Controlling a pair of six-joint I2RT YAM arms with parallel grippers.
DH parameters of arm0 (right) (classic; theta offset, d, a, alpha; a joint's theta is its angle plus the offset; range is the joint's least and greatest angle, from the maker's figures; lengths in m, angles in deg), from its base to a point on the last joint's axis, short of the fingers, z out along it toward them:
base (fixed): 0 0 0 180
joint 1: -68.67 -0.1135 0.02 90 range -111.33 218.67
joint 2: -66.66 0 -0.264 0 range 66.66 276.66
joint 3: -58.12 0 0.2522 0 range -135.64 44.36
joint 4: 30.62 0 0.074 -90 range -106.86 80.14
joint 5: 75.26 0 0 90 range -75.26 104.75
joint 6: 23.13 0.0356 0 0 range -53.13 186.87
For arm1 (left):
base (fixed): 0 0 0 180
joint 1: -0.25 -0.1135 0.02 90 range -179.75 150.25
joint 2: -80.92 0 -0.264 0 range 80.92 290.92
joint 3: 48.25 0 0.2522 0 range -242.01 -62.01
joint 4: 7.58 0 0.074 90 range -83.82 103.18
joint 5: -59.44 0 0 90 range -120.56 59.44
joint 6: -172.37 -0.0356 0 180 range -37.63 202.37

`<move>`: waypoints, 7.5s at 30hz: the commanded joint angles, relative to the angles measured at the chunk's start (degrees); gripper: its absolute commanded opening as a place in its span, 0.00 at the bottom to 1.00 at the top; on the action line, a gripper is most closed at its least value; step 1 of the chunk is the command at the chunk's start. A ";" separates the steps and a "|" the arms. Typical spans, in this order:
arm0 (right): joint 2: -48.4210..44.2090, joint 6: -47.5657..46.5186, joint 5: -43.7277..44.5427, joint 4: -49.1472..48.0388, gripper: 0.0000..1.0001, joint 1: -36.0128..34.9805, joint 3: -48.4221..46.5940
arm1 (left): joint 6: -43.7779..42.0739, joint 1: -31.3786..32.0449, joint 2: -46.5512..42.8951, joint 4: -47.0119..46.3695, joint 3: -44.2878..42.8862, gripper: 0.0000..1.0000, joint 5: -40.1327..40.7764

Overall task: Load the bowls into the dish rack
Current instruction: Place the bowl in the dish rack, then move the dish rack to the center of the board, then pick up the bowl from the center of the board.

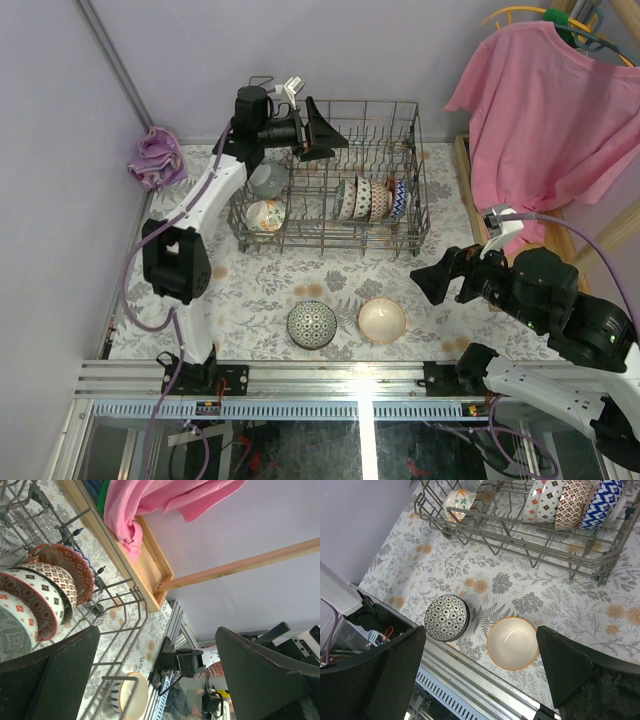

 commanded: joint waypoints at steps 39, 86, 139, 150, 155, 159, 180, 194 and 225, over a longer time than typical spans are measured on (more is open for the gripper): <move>15.68 -2.42 2.31 -3.71 1.00 -0.08 1.70 | -9.11 24.64 -51.00 34.04 38.15 1.00 59.77; 47.26 -9.49 -14.07 -8.17 0.55 19.85 -0.18 | -12.22 17.59 -23.35 31.70 31.28 0.11 63.03; 18.41 -5.29 -15.12 -5.42 0.86 19.82 0.09 | -10.25 33.79 -44.04 48.71 22.28 1.00 62.98; 16.72 -5.21 -28.35 -4.57 0.86 19.82 3.66 | -4.58 41.84 -47.48 52.49 24.02 1.00 71.18; 13.26 -1.59 -35.37 -9.41 0.82 15.57 11.40 | -2.82 41.84 -52.89 52.41 24.73 1.00 74.50; 15.24 -1.19 -32.83 -10.28 0.82 6.89 13.09 | -1.38 41.85 -56.94 52.29 25.87 1.00 76.89; 18.81 12.75 0.77 -6.04 0.74 -11.32 23.59 | 5.30 42.72 -64.61 52.91 44.74 0.94 68.84; 18.36 19.65 5.84 -10.40 0.69 -4.68 33.32 | 3.70 42.75 -65.64 52.45 41.93 0.93 71.14; 23.54 14.92 -1.16 -24.56 0.27 -0.65 40.42 | 0.43 42.63 -64.32 52.40 40.03 0.93 73.10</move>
